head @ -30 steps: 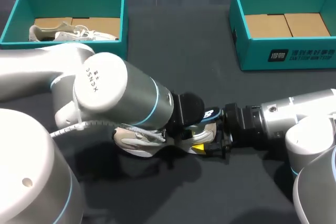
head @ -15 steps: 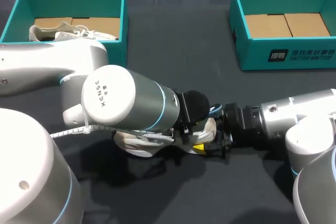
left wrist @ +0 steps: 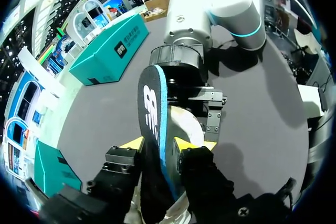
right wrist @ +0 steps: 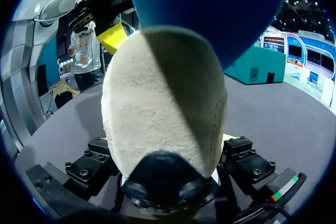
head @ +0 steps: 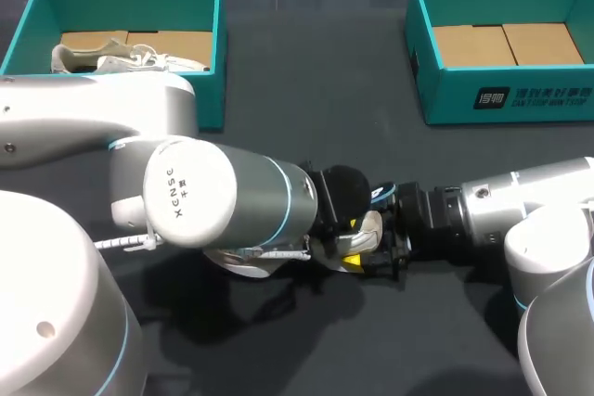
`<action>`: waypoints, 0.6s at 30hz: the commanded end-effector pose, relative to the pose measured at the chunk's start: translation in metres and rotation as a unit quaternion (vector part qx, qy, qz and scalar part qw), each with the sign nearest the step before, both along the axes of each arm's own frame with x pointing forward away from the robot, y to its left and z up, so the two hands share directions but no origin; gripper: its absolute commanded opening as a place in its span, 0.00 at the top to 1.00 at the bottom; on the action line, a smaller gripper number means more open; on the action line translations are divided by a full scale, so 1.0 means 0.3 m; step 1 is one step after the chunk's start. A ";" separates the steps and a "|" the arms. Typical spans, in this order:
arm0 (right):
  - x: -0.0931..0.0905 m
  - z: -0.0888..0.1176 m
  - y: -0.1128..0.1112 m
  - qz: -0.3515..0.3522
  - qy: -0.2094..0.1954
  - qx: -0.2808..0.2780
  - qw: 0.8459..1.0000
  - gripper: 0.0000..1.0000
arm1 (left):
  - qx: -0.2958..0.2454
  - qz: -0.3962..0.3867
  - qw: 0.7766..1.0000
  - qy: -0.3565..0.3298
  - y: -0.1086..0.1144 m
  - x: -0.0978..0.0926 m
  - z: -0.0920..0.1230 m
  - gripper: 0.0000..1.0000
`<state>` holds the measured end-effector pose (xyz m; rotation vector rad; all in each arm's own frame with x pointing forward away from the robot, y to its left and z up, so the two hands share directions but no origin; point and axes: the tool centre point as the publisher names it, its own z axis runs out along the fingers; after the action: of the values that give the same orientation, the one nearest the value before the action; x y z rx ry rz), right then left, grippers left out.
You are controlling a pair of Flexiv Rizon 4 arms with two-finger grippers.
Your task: Take the shoe out of the shoebox, open the shoe tongue, remove and reinsert the insole, then place the shoe into the shoebox
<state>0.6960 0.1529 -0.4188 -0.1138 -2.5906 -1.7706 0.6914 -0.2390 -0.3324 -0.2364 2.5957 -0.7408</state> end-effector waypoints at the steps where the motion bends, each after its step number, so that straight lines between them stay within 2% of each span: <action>1: 0.000 -0.007 0.003 0.000 0.000 -0.002 1.000 1.00 | -0.001 0.001 1.000 0.001 -0.022 0.013 -0.023 0.64; 10: 0.000 -0.007 0.003 0.000 0.000 -0.002 1.000 1.00 | -0.002 0.004 1.000 0.004 -0.029 0.042 -0.058 0.65; 14: 0.000 -0.007 0.003 0.000 0.000 -0.002 1.000 1.00 | -0.003 0.006 1.000 0.006 -0.026 0.050 -0.070 0.79; 16: 0.000 -0.007 0.003 0.000 0.000 -0.002 1.000 1.00 | -0.004 0.006 1.000 0.009 -0.021 0.054 -0.072 1.00; 18: 0.000 -0.007 0.003 0.000 0.000 -0.002 1.000 1.00 | -0.008 0.004 1.000 0.012 -0.013 0.054 -0.066 1.00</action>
<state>0.6960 0.1529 -0.4188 -0.1139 -2.5906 -1.7705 0.7068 -0.2457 -0.3511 -0.2669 2.6057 -0.7462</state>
